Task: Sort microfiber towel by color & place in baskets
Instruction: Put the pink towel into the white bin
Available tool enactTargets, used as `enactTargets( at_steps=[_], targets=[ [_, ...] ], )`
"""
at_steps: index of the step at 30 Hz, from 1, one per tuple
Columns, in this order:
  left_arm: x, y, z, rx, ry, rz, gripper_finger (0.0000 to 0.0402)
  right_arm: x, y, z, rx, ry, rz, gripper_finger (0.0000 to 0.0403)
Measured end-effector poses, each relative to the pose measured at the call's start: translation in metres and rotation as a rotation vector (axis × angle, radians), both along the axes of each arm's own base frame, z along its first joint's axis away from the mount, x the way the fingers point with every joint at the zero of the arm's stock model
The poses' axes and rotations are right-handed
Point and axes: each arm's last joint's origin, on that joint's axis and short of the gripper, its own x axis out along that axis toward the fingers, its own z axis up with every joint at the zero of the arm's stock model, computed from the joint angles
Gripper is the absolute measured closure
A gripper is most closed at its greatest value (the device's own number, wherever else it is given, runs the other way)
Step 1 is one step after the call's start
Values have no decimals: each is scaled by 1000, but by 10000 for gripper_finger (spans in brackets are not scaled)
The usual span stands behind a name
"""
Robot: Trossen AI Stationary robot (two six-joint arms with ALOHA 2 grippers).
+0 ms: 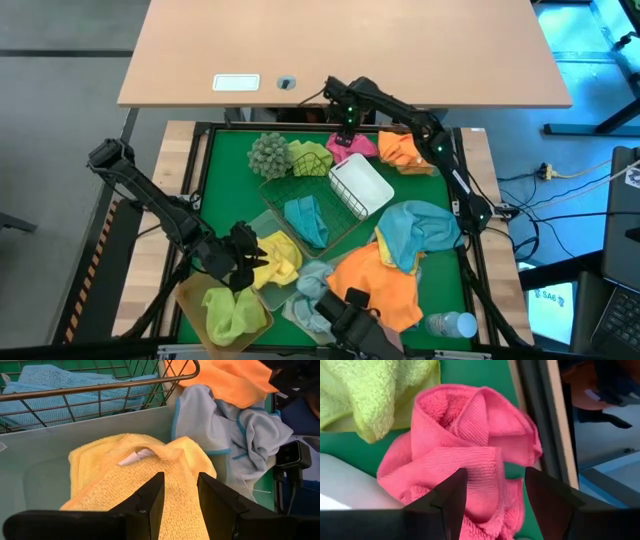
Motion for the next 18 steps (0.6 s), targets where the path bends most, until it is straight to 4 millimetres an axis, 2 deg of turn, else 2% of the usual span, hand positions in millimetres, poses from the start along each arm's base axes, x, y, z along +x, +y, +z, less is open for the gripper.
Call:
enactTargets(
  at_steps=[4,7,10,16,18],
  targets=[
    [0,0,0,0,0,0,289,0,1,-5,40,-1,3,207],
    [0,0,0,0,0,0,289,0,2,-8,77,-2,7,231],
    [0,0,0,0,0,0,289,1,2,-13,92,4,7,272],
    [0,0,0,1,0,0,289,1,3,-16,110,12,9,384],
    [0,0,0,1,0,0,289,1,3,-15,110,12,9,393]
  ],
)
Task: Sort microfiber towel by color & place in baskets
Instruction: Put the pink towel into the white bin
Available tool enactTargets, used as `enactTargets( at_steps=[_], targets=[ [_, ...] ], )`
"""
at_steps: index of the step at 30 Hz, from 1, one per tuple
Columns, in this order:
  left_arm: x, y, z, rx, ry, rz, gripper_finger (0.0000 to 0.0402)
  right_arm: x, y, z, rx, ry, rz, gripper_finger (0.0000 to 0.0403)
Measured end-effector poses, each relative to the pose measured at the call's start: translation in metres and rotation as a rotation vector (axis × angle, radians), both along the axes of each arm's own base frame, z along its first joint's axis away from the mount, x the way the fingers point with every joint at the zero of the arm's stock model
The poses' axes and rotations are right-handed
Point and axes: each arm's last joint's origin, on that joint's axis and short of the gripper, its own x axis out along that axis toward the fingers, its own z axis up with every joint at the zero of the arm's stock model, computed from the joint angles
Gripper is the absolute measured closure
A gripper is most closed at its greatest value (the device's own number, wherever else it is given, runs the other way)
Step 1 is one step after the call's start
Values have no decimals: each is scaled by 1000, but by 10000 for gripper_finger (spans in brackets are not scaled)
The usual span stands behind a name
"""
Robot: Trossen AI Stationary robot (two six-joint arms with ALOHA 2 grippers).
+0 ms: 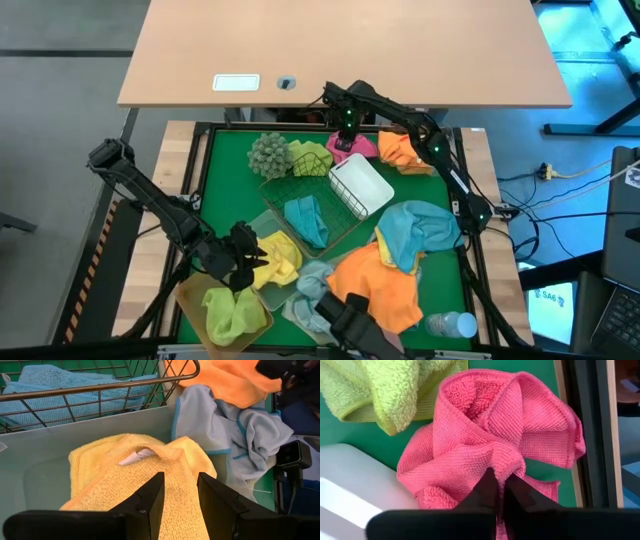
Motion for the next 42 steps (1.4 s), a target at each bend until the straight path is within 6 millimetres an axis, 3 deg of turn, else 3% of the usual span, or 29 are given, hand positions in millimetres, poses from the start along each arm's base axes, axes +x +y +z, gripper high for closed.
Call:
enactTargets(
  at_steps=[4,8,18,29,36,42],
  targets=[
    [0,0,0,1,0,0,289,-4,3,17,-16,-21,0,382],
    [0,1,0,16,-11,15,289,-11,9,45,-38,-61,0,398],
    [0,1,1,56,-27,23,289,-42,33,140,-148,-246,-76,397],
    [1,2,1,77,-44,47,289,-88,79,234,-254,-506,-120,401],
    [1,2,1,77,-45,48,289,-104,120,269,-281,-622,-46,401],
    [1,2,1,76,-45,48,289,-111,150,287,-265,-686,-18,401]
  ],
)
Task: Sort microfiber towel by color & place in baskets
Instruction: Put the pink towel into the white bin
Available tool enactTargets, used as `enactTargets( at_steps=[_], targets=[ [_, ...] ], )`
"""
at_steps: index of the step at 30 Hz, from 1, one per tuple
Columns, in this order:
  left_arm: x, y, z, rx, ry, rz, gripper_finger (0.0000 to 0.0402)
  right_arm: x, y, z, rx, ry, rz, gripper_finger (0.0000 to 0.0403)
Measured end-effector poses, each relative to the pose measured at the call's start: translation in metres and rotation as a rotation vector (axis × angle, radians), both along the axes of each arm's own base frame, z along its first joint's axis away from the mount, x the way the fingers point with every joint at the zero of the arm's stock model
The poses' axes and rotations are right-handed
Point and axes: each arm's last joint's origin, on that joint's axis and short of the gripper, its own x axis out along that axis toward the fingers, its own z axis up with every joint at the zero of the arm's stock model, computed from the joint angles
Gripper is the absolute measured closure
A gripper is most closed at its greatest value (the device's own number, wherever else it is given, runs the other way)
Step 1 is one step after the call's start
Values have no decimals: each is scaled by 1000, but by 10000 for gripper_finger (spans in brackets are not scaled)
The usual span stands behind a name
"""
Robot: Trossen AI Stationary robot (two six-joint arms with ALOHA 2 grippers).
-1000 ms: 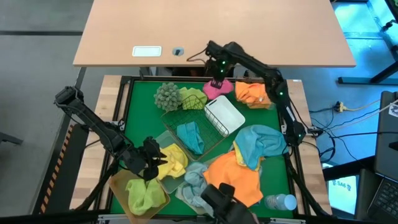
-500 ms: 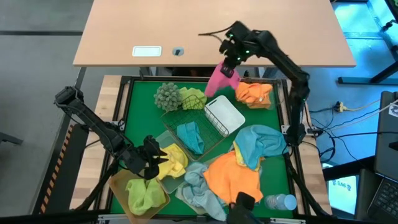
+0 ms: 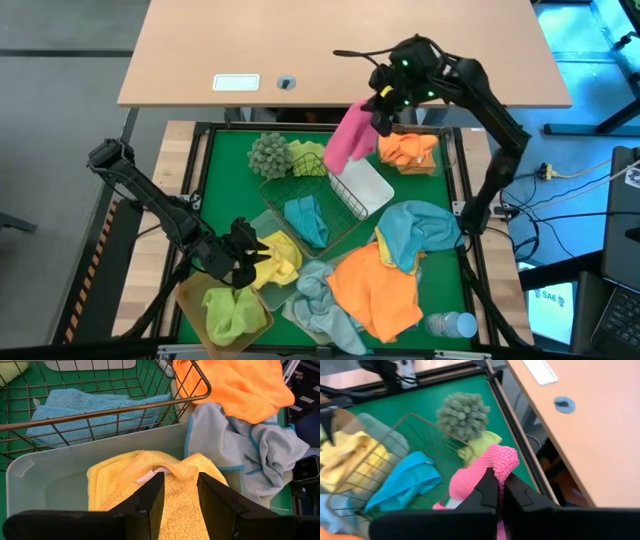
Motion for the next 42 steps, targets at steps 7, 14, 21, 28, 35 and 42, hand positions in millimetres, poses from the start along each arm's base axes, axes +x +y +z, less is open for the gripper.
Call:
enactTargets(
  at_steps=[7,14,21,28,35,42],
  targets=[
    [0,0,0,-1,0,0,289,2,27,5,-3,0,13,402],
    [0,0,0,-1,0,0,289,6,49,0,-66,98,-6,402],
    [0,0,0,-1,0,0,289,-1,65,2,-117,143,-68,402],
    [0,0,0,-1,0,0,289,-19,73,12,-99,118,-149,402],
    [0,0,0,2,-3,4,289,-29,75,14,-50,112,-199,402],
    [0,0,0,3,-3,4,289,-24,75,7,-7,160,-208,402]
  ],
)
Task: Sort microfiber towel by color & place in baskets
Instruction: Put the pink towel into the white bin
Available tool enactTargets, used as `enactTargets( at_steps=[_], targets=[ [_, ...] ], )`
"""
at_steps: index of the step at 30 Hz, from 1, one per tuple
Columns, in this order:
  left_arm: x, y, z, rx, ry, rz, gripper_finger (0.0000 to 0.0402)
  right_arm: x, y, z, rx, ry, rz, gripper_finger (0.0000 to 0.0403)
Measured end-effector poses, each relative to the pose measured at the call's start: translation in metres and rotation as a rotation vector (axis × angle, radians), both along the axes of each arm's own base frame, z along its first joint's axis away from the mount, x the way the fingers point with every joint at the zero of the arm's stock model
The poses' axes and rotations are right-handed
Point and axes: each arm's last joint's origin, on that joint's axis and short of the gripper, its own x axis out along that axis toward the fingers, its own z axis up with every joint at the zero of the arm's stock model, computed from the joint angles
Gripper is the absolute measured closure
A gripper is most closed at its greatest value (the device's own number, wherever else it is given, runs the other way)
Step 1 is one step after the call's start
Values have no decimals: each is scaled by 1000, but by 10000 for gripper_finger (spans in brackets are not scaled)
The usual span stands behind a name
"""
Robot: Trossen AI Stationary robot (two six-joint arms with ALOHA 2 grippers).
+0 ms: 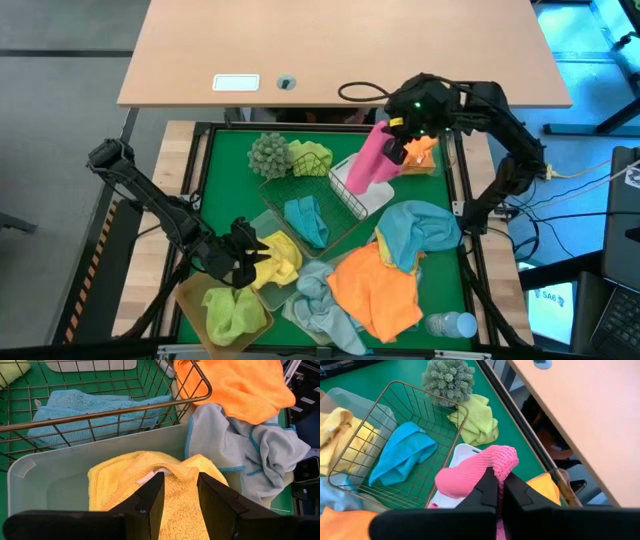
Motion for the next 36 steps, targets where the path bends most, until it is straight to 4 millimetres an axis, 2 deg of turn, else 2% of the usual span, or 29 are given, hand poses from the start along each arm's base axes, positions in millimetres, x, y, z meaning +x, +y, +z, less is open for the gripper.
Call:
enactTargets(
  at_steps=[5,12,26,30,33,36],
  targets=[
    [0,0,0,1,0,0,289,7,-2,-5,-10,21,-15,402],
    [0,0,0,1,0,0,289,28,-8,-20,-25,87,-24,402],
    [0,0,0,2,0,0,289,75,-17,-61,39,221,44,402],
    [0,0,0,2,0,0,289,83,-18,-69,56,244,64,402],
    [0,0,0,2,0,0,289,87,-19,-82,68,300,80,402],
    [0,0,0,2,1,0,289,90,-20,-105,88,391,77,402]
  ],
)
